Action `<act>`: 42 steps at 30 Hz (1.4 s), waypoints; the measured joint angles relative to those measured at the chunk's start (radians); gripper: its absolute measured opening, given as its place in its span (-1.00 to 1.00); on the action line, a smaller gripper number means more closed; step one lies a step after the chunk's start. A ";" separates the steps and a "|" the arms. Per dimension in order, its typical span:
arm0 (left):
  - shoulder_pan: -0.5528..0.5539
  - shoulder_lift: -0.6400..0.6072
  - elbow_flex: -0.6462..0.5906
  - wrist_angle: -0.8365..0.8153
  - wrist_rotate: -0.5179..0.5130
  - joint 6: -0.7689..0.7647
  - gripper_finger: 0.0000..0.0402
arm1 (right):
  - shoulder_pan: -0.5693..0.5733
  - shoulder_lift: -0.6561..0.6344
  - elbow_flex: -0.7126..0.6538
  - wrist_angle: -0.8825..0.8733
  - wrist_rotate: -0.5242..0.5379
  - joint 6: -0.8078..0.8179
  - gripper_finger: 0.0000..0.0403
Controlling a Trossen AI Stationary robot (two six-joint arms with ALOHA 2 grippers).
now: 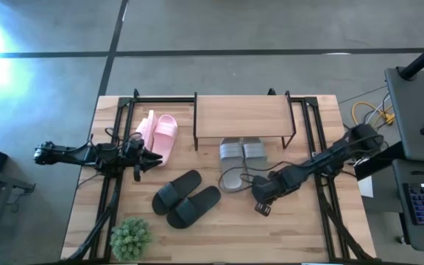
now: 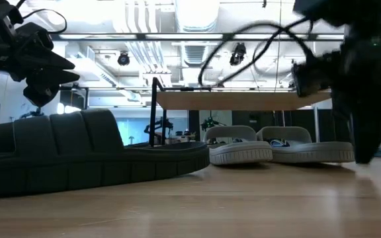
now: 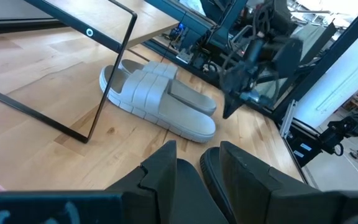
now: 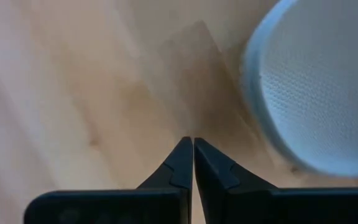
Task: Pick and place slides into the shelf
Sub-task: Adjust the gray slides under the shelf
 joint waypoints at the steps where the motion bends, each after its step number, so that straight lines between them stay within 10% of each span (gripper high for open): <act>1: 0.000 0.000 0.000 0.000 0.000 0.000 -0.46 | 0.000 0.020 0.000 -0.004 0.006 -0.020 -0.96; 27: 0.000 0.000 0.000 0.003 0.000 0.000 -0.46 | -0.310 0.025 0.009 -0.007 0.408 -0.296 -0.96; 42: 0.000 0.000 0.000 0.003 0.000 0.000 -0.46 | -0.247 -0.166 0.013 0.004 0.049 -0.430 -0.96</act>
